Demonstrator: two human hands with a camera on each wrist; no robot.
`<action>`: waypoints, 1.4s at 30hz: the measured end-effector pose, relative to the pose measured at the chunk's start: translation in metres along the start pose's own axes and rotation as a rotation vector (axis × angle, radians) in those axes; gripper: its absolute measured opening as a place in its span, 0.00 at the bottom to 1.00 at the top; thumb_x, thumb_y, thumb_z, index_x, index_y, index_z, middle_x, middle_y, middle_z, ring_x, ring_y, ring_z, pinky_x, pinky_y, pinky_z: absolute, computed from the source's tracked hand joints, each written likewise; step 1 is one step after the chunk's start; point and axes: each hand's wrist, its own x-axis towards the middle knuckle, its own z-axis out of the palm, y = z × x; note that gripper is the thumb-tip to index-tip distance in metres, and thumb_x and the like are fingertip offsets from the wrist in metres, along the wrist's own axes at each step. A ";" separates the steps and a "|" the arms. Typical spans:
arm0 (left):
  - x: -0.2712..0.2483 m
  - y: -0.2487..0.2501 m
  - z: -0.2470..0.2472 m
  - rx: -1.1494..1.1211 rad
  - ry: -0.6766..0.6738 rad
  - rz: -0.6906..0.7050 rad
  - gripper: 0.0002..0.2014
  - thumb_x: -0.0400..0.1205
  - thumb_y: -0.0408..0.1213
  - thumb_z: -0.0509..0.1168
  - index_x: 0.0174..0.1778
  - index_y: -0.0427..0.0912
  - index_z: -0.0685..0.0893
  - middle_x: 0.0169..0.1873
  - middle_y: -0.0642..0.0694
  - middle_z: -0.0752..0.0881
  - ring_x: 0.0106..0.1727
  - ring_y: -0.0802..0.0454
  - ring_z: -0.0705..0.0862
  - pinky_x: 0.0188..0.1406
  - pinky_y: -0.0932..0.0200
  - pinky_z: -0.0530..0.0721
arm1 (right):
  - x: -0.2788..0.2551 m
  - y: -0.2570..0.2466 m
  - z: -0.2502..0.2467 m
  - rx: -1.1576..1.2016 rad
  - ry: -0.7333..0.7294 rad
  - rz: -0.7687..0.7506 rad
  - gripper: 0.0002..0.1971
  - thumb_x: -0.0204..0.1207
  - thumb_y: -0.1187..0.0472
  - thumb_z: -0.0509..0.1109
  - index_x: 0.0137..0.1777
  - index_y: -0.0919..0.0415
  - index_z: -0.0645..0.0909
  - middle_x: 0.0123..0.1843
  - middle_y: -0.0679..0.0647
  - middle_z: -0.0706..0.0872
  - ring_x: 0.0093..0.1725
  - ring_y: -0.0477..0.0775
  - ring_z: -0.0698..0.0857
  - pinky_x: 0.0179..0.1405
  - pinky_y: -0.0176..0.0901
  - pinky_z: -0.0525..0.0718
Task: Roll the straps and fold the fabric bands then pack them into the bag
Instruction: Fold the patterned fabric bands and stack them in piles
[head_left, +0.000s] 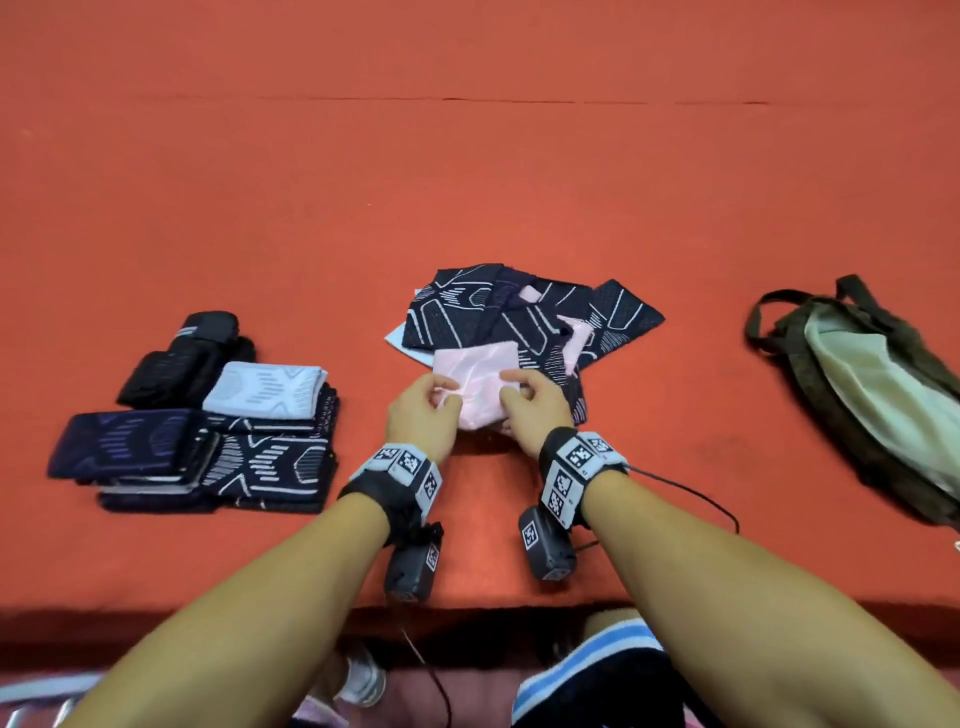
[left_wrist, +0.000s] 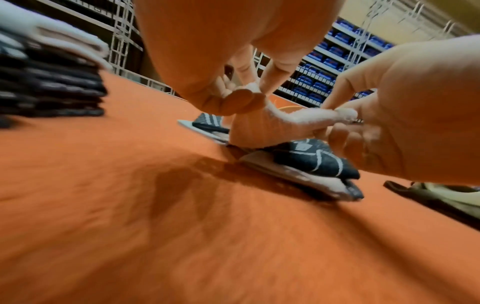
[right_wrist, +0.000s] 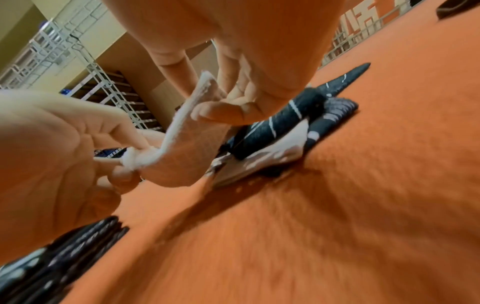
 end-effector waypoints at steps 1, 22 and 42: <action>-0.006 -0.010 -0.007 0.009 0.015 -0.035 0.08 0.76 0.36 0.69 0.48 0.52 0.89 0.39 0.50 0.87 0.45 0.47 0.85 0.49 0.55 0.81 | -0.009 0.005 0.007 0.002 -0.036 0.013 0.21 0.63 0.48 0.67 0.57 0.43 0.84 0.42 0.57 0.87 0.36 0.58 0.89 0.47 0.56 0.90; -0.062 -0.062 -0.044 -0.126 -0.097 -0.150 0.17 0.73 0.27 0.72 0.46 0.57 0.89 0.48 0.55 0.90 0.51 0.53 0.89 0.59 0.50 0.87 | -0.069 0.034 0.013 -0.166 -0.163 -0.067 0.24 0.76 0.59 0.75 0.69 0.50 0.71 0.47 0.51 0.87 0.41 0.52 0.86 0.49 0.46 0.84; -0.074 -0.085 -0.044 0.012 -0.169 -0.017 0.16 0.76 0.28 0.73 0.46 0.57 0.93 0.46 0.59 0.88 0.44 0.65 0.84 0.45 0.77 0.76 | -0.069 0.052 0.000 -0.134 -0.303 -0.002 0.21 0.79 0.71 0.57 0.51 0.51 0.91 0.39 0.49 0.89 0.28 0.47 0.80 0.32 0.40 0.81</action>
